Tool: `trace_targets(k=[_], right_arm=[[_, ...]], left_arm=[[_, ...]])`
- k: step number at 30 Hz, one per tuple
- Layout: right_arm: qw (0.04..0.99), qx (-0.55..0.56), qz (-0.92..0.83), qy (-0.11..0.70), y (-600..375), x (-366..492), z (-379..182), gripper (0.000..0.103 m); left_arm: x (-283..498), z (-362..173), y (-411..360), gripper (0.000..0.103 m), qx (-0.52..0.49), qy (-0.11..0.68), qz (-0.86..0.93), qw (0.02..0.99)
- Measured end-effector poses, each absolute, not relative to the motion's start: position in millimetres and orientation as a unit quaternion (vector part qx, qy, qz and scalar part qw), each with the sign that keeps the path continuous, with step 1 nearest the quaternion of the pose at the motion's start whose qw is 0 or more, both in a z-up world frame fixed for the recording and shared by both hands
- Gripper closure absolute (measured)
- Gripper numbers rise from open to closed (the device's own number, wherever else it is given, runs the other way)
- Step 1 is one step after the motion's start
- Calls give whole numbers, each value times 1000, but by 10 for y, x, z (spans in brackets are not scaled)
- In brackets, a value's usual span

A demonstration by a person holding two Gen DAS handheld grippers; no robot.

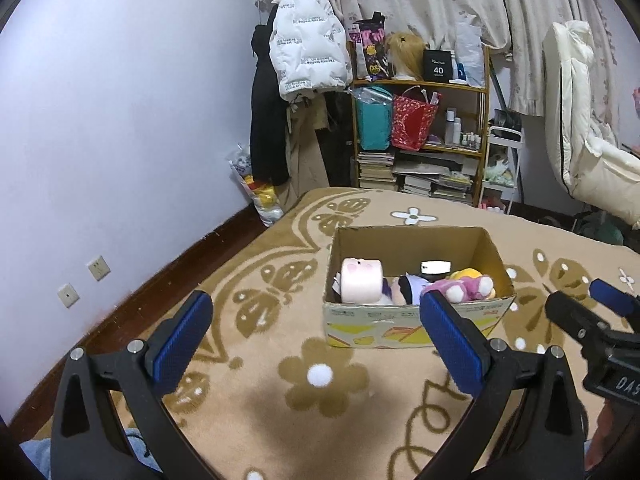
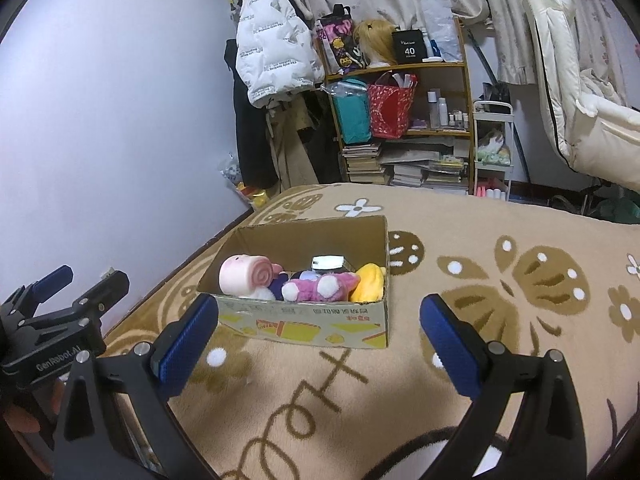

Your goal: Organize soft objects

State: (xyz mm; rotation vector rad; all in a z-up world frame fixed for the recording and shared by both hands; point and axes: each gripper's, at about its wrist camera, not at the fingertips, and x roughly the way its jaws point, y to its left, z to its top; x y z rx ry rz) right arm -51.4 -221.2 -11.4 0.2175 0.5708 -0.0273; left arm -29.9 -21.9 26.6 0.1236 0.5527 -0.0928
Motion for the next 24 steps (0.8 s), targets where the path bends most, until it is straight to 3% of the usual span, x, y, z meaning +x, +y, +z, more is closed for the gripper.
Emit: trace_targets(k=[24], right_arm=[[944, 105, -27, 313, -2238, -427, -292, 0]], left_arm=[[-167, 81, -292, 1, 85, 305, -47, 947]])
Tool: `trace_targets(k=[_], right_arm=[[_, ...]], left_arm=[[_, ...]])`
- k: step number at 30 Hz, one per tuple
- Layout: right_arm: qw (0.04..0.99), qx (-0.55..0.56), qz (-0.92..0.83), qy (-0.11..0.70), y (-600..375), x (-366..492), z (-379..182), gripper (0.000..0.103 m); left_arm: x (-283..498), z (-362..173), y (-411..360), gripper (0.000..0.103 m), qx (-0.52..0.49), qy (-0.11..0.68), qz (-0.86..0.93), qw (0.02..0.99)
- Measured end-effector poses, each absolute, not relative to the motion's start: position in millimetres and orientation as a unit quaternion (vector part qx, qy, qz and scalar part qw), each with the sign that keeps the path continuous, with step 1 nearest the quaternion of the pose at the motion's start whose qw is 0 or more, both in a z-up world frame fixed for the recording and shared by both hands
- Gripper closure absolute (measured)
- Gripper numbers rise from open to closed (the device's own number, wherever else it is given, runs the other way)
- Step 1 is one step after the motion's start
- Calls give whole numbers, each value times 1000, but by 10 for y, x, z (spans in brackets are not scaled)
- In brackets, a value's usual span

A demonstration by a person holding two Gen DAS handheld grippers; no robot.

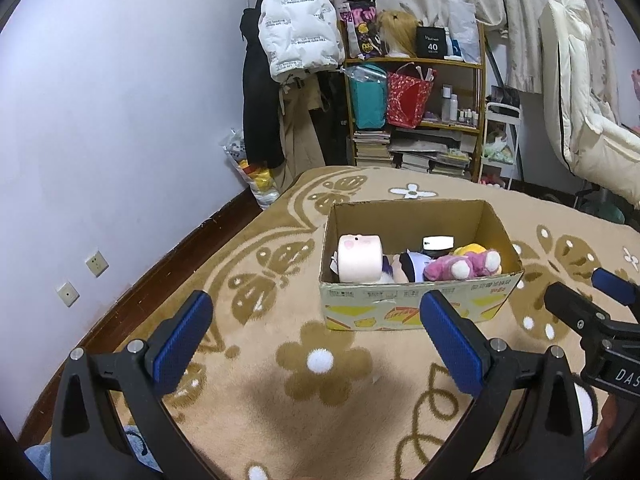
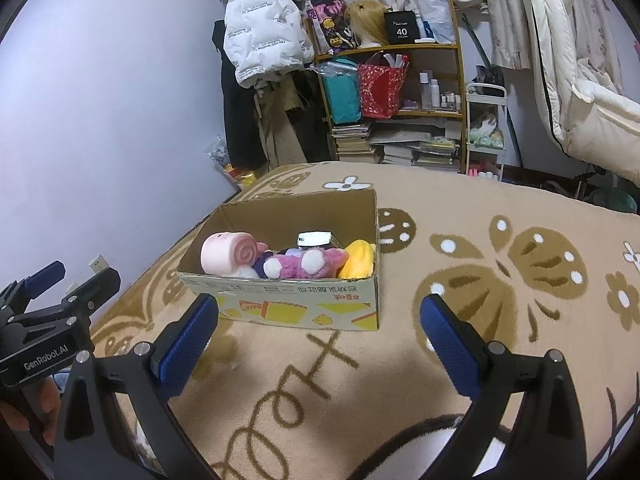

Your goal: Organize soft objects

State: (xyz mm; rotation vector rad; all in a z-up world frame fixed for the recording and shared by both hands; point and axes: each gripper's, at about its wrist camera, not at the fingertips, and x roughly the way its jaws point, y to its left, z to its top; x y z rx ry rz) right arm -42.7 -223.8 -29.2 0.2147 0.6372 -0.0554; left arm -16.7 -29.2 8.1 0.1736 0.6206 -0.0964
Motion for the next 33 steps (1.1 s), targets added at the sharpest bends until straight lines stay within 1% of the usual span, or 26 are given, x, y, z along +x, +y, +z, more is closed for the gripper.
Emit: trace_targets(k=[33], right_arm=[[943, 104, -27, 314, -2236, -427, -300, 0]], left_arm=[[-164, 57, -306, 1, 88, 309, -50, 946]])
